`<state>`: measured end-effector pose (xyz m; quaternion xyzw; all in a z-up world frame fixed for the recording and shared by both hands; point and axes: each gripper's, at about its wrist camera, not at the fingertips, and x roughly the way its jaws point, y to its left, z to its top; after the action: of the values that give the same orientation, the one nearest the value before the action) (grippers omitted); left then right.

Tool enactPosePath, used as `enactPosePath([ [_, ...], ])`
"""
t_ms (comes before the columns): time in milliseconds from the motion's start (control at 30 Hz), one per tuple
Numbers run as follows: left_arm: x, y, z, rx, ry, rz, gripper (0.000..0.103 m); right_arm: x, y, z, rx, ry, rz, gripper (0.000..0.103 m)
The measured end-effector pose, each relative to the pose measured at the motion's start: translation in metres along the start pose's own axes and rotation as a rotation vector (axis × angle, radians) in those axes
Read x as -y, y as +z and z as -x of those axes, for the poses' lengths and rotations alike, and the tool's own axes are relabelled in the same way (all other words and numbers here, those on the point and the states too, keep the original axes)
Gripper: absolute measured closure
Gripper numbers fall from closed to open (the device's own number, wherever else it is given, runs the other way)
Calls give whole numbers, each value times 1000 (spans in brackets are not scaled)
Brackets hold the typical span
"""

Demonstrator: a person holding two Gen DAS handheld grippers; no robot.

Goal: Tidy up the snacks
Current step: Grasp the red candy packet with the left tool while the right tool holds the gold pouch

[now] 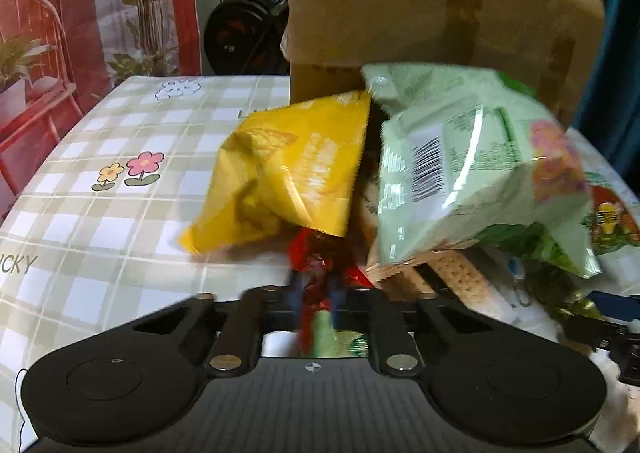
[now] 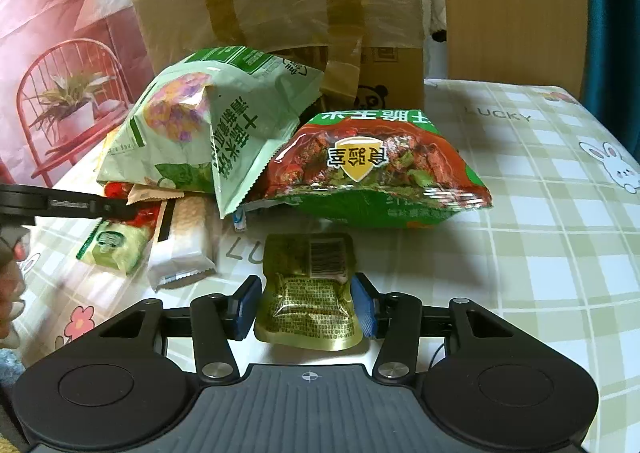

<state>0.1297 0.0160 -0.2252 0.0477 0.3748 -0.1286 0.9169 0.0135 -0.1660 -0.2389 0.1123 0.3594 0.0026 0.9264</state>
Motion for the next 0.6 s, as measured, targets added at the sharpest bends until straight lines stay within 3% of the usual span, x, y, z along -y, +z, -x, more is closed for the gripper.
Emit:
enactPosePath([
  [600, -7, -9, 61, 97, -3, 33, 95, -11, 2, 18, 8, 57, 21, 60],
])
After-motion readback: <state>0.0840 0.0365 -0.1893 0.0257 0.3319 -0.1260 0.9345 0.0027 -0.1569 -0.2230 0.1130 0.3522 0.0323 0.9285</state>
